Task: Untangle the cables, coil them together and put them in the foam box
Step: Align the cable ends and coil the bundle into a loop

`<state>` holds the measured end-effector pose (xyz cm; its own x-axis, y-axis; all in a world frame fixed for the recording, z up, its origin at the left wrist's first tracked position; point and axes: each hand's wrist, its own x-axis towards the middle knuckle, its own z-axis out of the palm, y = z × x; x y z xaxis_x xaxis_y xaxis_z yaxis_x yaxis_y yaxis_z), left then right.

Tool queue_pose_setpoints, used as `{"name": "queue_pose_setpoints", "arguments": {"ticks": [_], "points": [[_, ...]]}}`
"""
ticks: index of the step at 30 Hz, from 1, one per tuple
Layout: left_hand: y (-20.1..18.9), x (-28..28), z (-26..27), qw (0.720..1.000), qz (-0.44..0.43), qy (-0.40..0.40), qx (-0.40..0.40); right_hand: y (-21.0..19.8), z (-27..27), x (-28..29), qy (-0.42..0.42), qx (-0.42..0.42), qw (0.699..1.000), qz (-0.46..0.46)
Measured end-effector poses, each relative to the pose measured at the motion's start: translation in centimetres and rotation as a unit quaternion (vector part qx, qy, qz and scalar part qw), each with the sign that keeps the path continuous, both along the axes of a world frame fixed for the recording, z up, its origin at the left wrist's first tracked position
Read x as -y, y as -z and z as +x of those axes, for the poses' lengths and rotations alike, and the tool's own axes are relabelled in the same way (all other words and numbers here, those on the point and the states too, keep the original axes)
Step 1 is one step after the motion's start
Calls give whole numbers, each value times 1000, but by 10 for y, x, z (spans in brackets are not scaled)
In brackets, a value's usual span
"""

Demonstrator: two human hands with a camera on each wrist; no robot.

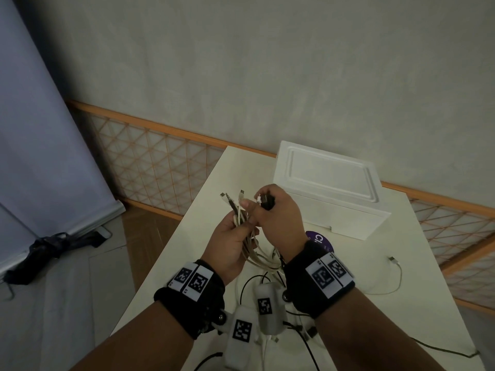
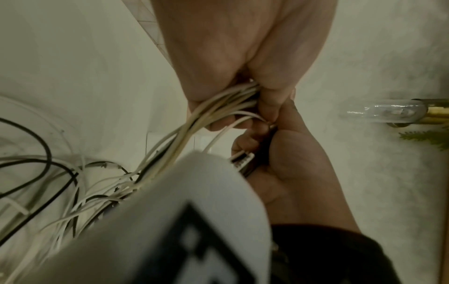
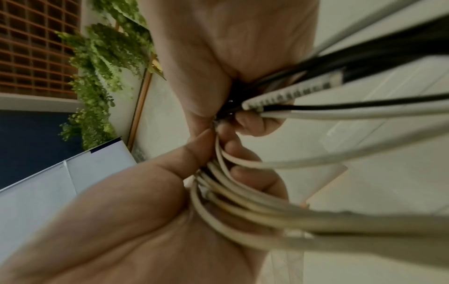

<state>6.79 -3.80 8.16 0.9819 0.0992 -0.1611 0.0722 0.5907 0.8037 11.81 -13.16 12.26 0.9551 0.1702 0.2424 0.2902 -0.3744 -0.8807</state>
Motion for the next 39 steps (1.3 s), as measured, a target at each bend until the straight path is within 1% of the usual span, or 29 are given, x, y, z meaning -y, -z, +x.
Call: {"name": "queue_pose_setpoints", "arguments": {"ticks": [2, 5, 7, 9, 11, 13, 14, 15, 17, 19, 22, 23, 25, 27, 29, 30, 32, 34, 36, 39], "points": [[-1, -1, 0, 1000, -9, -1, 10, 1, -1, 0, 5, -28, 999, 31], [0, -1, -2, 999, -6, 4, 31, -1, 0, 1, -7, -73, 997, 2], [0, -1, -2, 999, 2, 9, 34, 0, 4, 3, 3, -68, 998, -2], [0, -1, -2, 999, 6, 17, 34, -1, 8, 7, 37, -47, 998, 12], [0, -2, -1, 999, -19, 21, 33, -2, 9, 9, 63, -59, 994, 66], [0, -3, 0, 998, -56, 14, 31, -5, 8, 12, 45, -122, 977, 169], [0, -3, 0, 998, -66, 8, 23, -7, 8, 13, 35, -153, 966, 206], [2, -5, 1, 999, -50, -4, 10, -8, 8, 14, 30, -173, 960, 218], [6, -6, 2, 999, 29, -28, -13, -7, 9, 16, 23, -193, 963, 184], [7, -8, 0, 996, 92, -13, -7, -7, 9, 16, -13, -210, 968, 136], [4, -7, -3, 993, 98, 63, 11, -9, 7, 15, -90, -252, 958, 104], [4, -7, -4, 993, 94, 76, 8, -11, 7, 15, -100, -265, 954, 99], [5, -9, -3, 994, 73, 81, -3, -13, 9, 15, -89, -280, 949, 117], [5, -9, -2, 997, 32, 67, -12, -12, 9, 14, -58, -268, 947, 166], [4, -10, 0, 998, -27, 43, -29, -9, 7, 10, -37, -239, 949, 201], [3, -10, 2, 997, -54, 36, -37, -7, 6, 8, -33, -223, 953, 202], [1, -9, 3, 996, -72, 25, -50, -5, 5, 5, -25, -194, 965, 174], [0, -7, 2, 998, -29, 17, -50, -5, 4, 1, -18, -164, 979, 117], [1, -5, 0, 998, 52, 19, -39, -5, 4, -2, -19, -132, 989, 56], [3, -5, 0, 988, 151, 35, -5, -6, 5, -6, -22, -85, 995, -38]]}}
